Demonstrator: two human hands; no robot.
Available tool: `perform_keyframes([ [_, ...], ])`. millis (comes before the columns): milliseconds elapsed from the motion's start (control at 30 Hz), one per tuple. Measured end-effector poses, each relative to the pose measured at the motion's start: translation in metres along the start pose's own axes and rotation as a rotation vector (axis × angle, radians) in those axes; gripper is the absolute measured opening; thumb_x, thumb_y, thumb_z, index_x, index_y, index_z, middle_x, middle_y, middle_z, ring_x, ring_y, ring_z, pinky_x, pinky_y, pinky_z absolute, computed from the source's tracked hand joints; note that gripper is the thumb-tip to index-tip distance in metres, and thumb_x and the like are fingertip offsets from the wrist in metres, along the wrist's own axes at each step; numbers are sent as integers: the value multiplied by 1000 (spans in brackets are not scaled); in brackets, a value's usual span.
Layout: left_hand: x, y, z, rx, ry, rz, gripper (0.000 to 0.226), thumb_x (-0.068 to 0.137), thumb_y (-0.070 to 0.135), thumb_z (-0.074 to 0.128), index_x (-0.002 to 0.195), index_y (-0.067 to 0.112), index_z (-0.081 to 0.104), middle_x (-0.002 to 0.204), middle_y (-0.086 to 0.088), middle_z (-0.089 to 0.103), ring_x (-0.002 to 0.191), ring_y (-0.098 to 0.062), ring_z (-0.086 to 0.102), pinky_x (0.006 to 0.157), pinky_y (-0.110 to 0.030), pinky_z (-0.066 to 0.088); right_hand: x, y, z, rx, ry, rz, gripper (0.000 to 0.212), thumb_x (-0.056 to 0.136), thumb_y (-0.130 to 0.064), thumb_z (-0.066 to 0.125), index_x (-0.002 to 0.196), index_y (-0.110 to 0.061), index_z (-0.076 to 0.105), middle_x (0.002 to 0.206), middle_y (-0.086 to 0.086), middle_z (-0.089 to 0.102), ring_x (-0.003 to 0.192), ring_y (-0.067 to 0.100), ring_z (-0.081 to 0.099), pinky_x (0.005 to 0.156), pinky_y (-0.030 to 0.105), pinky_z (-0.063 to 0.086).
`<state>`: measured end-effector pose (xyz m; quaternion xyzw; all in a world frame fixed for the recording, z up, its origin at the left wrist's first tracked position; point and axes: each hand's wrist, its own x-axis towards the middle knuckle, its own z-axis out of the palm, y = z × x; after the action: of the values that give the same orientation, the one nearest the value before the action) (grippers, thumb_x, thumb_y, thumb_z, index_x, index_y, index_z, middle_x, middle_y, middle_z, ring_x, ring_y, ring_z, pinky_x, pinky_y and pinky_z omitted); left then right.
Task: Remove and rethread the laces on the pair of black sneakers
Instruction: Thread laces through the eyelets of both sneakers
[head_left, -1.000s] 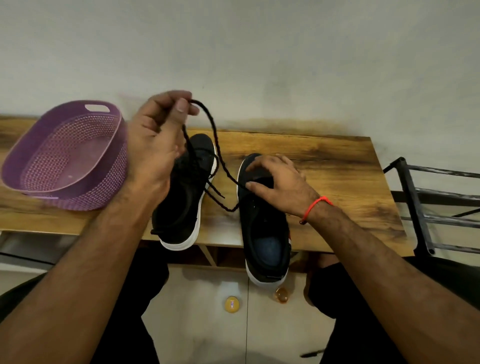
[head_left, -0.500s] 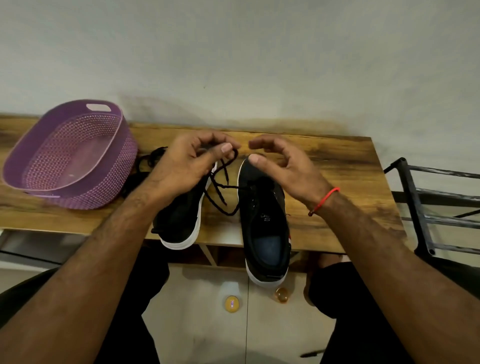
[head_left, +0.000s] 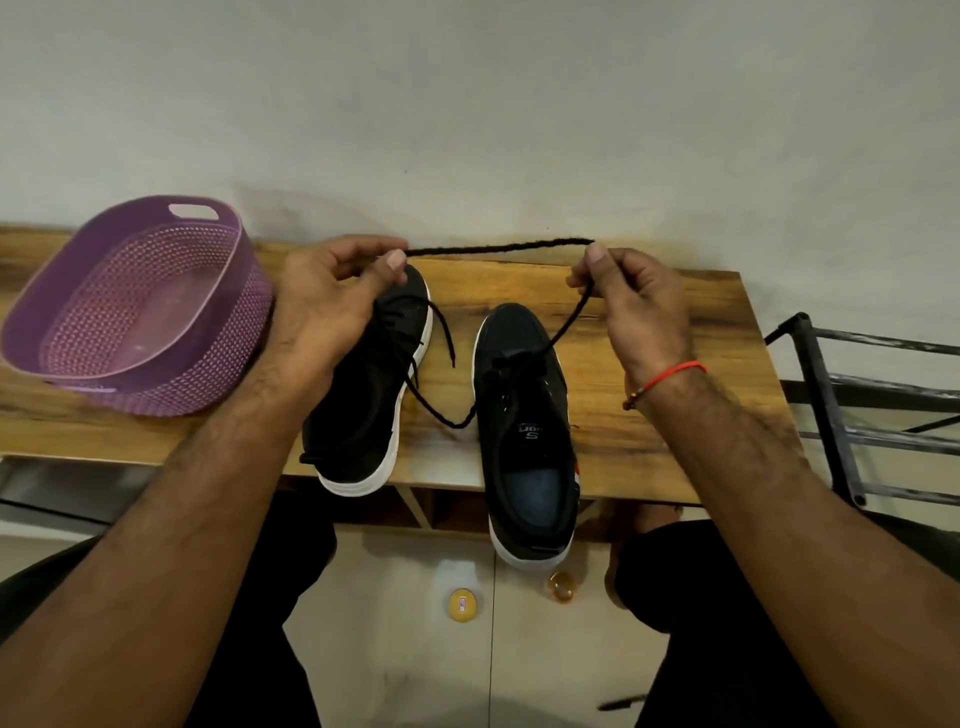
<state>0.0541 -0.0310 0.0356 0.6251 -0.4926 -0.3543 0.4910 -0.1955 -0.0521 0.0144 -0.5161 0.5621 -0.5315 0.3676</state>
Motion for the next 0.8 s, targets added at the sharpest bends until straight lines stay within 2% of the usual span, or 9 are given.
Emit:
perform_keyframes([
  [200,5,-1,-13,-297,97,-249,14,88,32,77,97,24,70,74,8,69,46,-5,36,39,-19,26,3,0,-3,-19,115,28,19,97,-34,61,85,-25,72,82,-16,68,80,-9,60,82,23,51],
  [300,8,0,-21,-430,122,-303,16,87,33,78,96,24,69,78,10,70,45,-3,36,39,-18,26,6,2,-7,4,130,82,21,98,-34,61,84,-23,72,69,-16,61,68,-1,56,75,23,51],
  [433,8,-1,-21,-512,125,-291,24,91,28,74,114,21,71,98,8,76,51,-3,41,43,-17,28,3,0,-5,-25,63,99,23,99,-29,60,84,-16,72,59,-7,57,55,-1,54,68,14,49],
  [500,6,1,-15,-485,88,-221,27,94,23,70,121,21,69,110,5,76,56,-3,45,44,-16,31,0,-2,-2,-30,-126,78,14,99,-23,61,94,-15,72,72,-2,68,72,1,64,85,23,52],
  [533,4,1,-12,-471,73,-172,28,95,21,69,123,21,68,113,4,76,57,-4,46,44,-16,32,-1,-2,-2,-9,-273,68,13,98,-18,61,107,-19,70,93,0,74,94,2,67,97,29,50],
  [600,3,2,-6,-438,100,-80,27,96,23,67,123,21,69,113,2,76,56,-5,47,43,-16,34,-4,-3,-3,33,-548,40,57,96,-8,62,142,-36,45,142,-1,57,134,1,46,109,26,39],
  [633,3,2,-4,-420,148,-39,25,97,24,67,122,21,70,111,2,76,55,-6,47,42,-17,34,-5,-1,-2,37,-631,49,76,95,-3,61,150,-43,27,154,-2,44,143,0,34,109,20,33],
  [700,2,2,-3,-386,271,47,22,98,24,66,119,20,71,112,5,75,56,-6,50,40,-18,35,-6,-1,0,-38,-639,94,86,95,0,60,155,-41,14,157,-4,39,146,2,28,111,19,29],
  [800,0,5,-2,-307,369,181,20,100,21,62,119,17,68,122,8,70,69,-13,64,43,-21,42,-4,5,-1,-461,-506,91,51,95,-29,66,143,-30,50,130,-5,61,120,9,56,104,29,46],
])
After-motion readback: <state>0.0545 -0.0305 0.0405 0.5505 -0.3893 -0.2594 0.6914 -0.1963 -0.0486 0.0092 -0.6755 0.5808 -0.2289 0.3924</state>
